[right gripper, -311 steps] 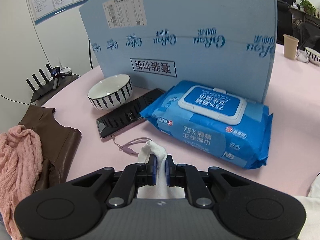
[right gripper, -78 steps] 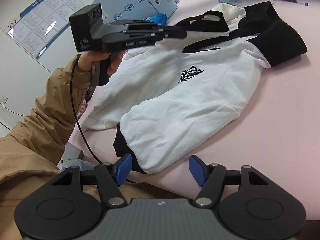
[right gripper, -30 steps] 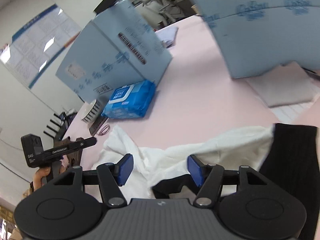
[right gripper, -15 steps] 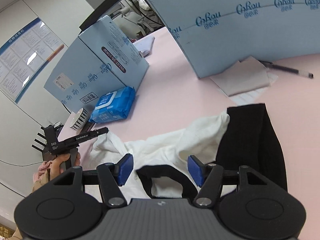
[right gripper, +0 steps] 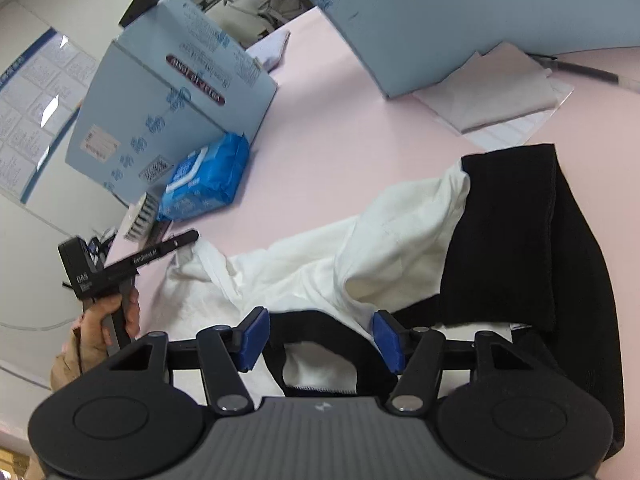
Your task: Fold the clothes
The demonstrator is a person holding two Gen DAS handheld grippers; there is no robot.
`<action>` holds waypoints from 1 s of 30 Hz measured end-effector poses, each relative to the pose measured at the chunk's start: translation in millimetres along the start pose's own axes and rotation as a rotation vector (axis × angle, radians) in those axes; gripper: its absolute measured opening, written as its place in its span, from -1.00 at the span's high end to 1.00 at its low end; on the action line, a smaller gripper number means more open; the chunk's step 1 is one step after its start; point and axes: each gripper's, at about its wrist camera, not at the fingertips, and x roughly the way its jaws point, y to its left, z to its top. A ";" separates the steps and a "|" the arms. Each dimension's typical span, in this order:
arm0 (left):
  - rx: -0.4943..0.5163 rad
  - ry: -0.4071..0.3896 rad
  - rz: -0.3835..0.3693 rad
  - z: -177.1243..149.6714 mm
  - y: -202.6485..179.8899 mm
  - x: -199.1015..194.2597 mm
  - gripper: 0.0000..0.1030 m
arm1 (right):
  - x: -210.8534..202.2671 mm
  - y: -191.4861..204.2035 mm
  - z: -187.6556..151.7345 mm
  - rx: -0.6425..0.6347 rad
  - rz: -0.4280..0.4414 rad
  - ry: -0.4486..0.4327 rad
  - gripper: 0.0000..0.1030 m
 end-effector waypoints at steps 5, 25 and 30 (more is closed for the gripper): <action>-0.058 -0.060 -0.023 -0.4 3.9 -10.2 0.86 | 1.8 3.0 -6.7 -0.074 -0.031 0.005 0.78; -0.021 -0.206 -0.192 -9.8 -6.8 -88.8 0.86 | -48.7 -17.3 13.3 0.045 0.217 -0.245 0.86; -0.011 -0.181 -0.207 -42.8 -3.5 -112.3 0.86 | -65.0 -36.6 -12.5 0.072 0.236 -0.244 0.86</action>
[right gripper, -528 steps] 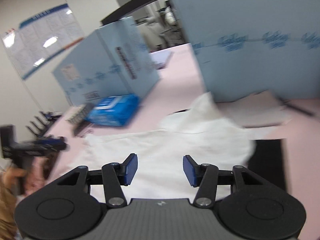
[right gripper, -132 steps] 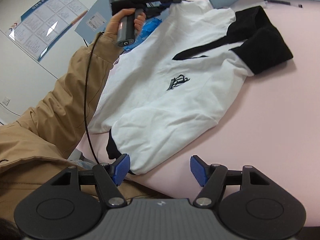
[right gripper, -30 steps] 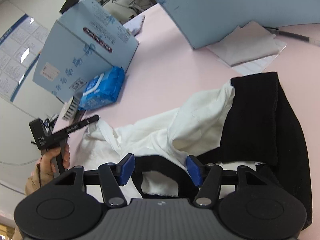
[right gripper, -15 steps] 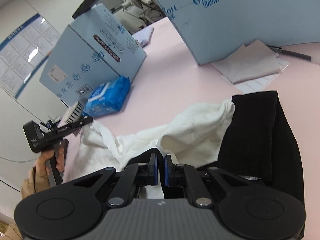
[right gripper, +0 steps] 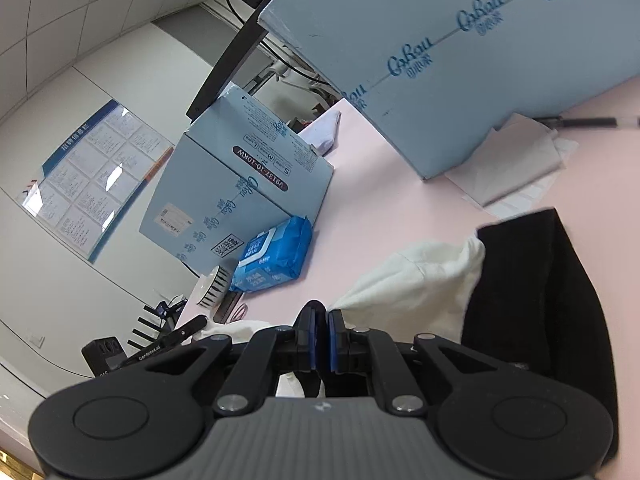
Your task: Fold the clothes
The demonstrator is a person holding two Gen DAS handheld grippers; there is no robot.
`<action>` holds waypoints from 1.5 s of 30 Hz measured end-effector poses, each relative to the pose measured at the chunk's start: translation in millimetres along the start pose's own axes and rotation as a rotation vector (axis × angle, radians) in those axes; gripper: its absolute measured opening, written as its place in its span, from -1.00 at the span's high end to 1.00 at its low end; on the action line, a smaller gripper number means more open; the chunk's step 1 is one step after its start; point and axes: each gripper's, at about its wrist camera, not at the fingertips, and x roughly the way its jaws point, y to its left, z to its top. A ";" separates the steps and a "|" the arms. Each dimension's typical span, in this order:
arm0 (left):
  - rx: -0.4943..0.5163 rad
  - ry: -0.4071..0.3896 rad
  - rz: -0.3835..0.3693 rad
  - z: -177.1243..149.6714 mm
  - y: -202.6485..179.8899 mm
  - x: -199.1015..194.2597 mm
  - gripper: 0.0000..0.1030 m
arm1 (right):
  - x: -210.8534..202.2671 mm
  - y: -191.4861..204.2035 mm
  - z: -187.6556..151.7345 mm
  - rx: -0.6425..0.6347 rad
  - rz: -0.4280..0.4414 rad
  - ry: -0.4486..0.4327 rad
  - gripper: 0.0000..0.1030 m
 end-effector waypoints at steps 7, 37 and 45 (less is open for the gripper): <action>-0.040 0.139 0.052 -48.4 7.2 -5.8 0.79 | 1.8 -32.9 -33.2 0.057 -0.097 0.089 0.70; 0.198 0.182 0.286 -45.9 -33.9 45.6 0.39 | 72.4 -44.5 31.5 -0.042 -0.269 0.033 0.47; 0.196 0.179 0.310 -39.2 -29.8 49.1 0.38 | 58.5 -58.0 28.5 -0.006 -0.260 0.020 0.52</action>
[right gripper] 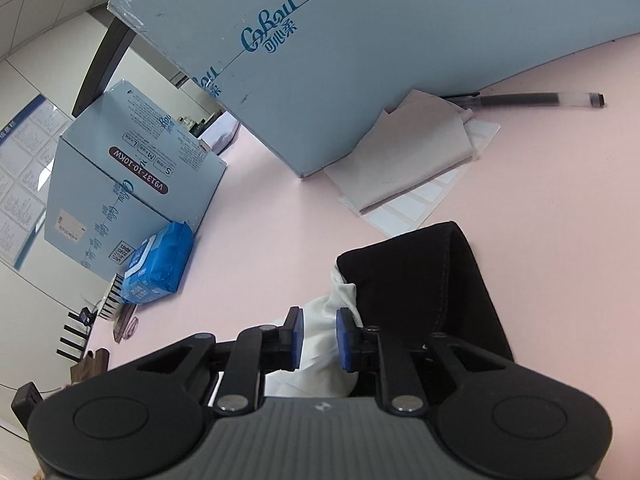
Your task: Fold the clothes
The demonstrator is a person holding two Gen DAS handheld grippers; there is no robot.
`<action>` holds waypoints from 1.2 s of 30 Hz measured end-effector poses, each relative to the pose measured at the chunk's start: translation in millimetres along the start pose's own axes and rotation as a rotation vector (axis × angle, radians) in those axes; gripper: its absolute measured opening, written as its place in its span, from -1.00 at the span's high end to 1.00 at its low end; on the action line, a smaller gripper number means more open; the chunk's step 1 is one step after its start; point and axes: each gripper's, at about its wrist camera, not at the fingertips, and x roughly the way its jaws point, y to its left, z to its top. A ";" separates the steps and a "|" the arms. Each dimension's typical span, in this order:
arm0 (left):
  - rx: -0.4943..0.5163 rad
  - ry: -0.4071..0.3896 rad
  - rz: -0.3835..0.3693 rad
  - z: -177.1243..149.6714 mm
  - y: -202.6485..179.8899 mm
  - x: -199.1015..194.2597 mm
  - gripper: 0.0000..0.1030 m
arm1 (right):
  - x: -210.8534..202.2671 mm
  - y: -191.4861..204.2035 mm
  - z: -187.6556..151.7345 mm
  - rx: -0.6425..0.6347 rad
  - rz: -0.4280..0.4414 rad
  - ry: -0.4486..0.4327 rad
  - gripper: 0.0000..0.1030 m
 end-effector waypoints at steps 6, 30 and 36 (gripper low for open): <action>-0.101 -0.086 0.094 8.4 24.0 -22.5 0.34 | -53.9 11.2 -11.5 -0.033 0.025 -0.094 0.02; -0.059 -0.049 -0.052 -19.6 -9.8 -50.6 0.17 | -89.7 12.0 -86.9 -0.019 0.224 0.062 -0.27; -0.010 -0.111 -0.195 -1.3 -49.0 -59.7 0.08 | -65.2 17.9 -68.1 0.056 0.366 0.066 -0.35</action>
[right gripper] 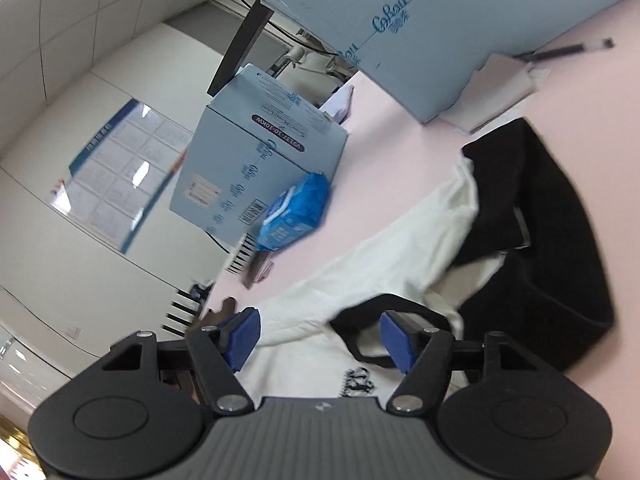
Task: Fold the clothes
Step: 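Move the right gripper to the black sleeve band over the shirt body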
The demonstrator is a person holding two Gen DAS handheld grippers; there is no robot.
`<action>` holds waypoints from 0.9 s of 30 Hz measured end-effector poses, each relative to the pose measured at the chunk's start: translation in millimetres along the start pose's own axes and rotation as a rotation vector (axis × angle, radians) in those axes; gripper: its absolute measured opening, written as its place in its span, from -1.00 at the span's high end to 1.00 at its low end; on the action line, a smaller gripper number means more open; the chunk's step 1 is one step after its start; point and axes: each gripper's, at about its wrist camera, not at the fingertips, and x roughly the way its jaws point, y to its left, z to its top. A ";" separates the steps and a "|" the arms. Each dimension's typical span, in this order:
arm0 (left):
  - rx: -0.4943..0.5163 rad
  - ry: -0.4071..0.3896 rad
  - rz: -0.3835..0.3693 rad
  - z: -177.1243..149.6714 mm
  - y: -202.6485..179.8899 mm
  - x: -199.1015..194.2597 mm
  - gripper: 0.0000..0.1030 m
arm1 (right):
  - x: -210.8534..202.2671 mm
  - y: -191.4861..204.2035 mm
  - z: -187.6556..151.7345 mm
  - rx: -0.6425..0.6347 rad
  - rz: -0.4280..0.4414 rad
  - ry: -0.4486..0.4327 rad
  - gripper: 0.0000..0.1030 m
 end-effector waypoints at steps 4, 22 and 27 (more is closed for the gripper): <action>0.053 -0.003 -0.034 7.5 -28.6 14.3 -0.04 | 45.6 -6.9 9.0 0.023 -0.013 0.104 -0.35; 0.081 0.051 -0.089 11.6 -56.7 59.8 -0.04 | 42.9 8.5 -23.3 -0.102 0.027 0.217 -0.35; 0.061 0.097 -0.155 26.5 -73.9 81.4 -0.06 | 52.5 21.3 -8.2 -0.175 -0.062 0.149 -0.41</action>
